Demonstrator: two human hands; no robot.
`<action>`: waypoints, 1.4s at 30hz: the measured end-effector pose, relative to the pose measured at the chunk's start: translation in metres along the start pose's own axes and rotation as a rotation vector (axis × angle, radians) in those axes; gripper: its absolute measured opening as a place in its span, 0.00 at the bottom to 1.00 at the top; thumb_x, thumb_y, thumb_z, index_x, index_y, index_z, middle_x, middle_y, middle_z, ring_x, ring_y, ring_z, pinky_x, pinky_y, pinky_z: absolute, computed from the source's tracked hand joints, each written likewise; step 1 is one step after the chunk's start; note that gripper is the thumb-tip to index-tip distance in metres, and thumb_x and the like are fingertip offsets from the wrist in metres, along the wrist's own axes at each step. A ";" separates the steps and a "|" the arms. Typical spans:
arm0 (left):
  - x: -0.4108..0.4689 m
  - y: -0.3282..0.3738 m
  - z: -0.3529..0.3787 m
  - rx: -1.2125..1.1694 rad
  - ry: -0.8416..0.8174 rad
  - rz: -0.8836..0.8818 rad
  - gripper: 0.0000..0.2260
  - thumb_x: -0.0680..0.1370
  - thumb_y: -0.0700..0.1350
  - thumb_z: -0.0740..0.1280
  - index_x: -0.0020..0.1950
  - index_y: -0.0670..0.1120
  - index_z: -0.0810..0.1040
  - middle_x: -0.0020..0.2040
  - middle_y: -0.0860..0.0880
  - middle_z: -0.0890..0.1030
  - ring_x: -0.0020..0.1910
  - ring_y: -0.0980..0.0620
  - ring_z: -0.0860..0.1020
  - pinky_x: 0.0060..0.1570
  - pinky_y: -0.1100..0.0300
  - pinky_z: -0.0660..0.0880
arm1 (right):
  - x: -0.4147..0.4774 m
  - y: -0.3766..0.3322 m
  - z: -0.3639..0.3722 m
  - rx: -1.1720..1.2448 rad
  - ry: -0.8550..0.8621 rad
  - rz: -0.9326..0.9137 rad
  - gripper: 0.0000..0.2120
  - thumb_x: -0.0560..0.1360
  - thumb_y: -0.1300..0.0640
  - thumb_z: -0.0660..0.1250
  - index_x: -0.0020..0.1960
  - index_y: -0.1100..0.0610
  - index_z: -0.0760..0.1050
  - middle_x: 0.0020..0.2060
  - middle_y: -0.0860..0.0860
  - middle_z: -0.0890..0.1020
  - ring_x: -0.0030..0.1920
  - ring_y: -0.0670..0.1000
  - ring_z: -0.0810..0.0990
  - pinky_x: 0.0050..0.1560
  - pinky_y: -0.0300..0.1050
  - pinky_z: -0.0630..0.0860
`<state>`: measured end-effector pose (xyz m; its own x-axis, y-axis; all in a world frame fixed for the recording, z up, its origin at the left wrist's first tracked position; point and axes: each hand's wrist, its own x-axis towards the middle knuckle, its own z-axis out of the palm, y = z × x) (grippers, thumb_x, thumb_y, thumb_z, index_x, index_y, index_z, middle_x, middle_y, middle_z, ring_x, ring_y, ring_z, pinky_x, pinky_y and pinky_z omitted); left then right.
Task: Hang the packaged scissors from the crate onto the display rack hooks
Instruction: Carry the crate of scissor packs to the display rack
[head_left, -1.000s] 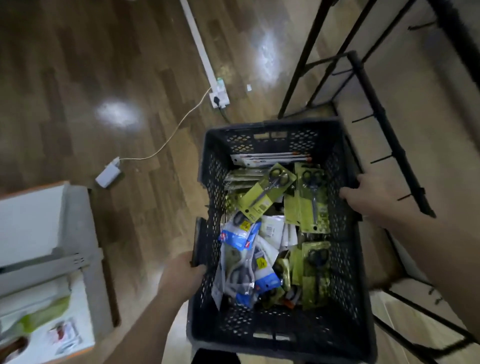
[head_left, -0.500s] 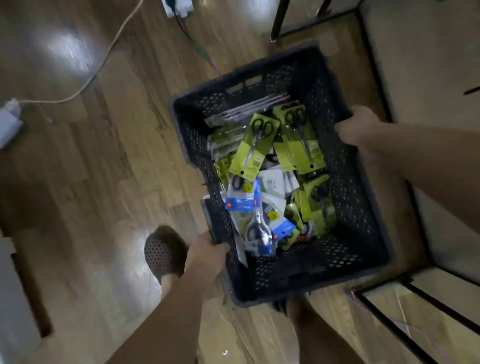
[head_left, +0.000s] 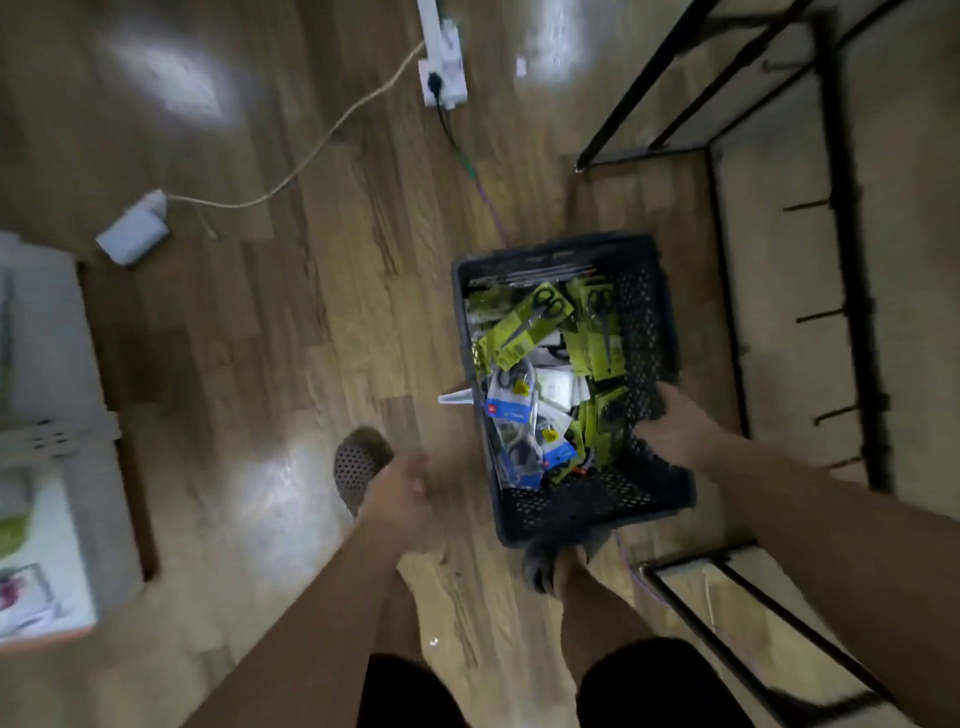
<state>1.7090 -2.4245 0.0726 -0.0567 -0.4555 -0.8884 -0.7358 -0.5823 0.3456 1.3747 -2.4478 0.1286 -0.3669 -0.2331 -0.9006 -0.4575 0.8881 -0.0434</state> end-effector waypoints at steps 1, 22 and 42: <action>-0.027 0.007 -0.030 0.011 0.019 0.021 0.20 0.75 0.30 0.67 0.65 0.45 0.79 0.56 0.43 0.83 0.54 0.40 0.83 0.47 0.58 0.77 | -0.040 -0.012 0.001 -0.026 -0.019 -0.023 0.34 0.82 0.59 0.67 0.82 0.57 0.54 0.62 0.59 0.78 0.53 0.60 0.78 0.50 0.52 0.75; -0.340 0.287 -0.177 -0.138 -0.272 0.442 0.17 0.80 0.62 0.59 0.62 0.57 0.78 0.63 0.53 0.81 0.63 0.50 0.79 0.68 0.47 0.74 | -0.429 -0.117 -0.053 0.848 0.231 -0.430 0.20 0.86 0.40 0.51 0.69 0.49 0.71 0.62 0.42 0.76 0.68 0.48 0.73 0.65 0.40 0.64; -0.364 0.349 -0.125 -0.019 -0.687 0.307 0.21 0.85 0.61 0.54 0.70 0.52 0.74 0.68 0.44 0.79 0.65 0.42 0.79 0.69 0.43 0.74 | -0.384 -0.075 -0.077 1.343 0.457 -0.270 0.33 0.80 0.28 0.46 0.69 0.49 0.70 0.60 0.54 0.80 0.61 0.55 0.79 0.66 0.58 0.73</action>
<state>1.5571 -2.5462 0.5541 -0.6705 -0.0806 -0.7375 -0.6073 -0.5114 0.6080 1.4876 -2.4553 0.5113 -0.7335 -0.3270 -0.5959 0.4450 0.4317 -0.7846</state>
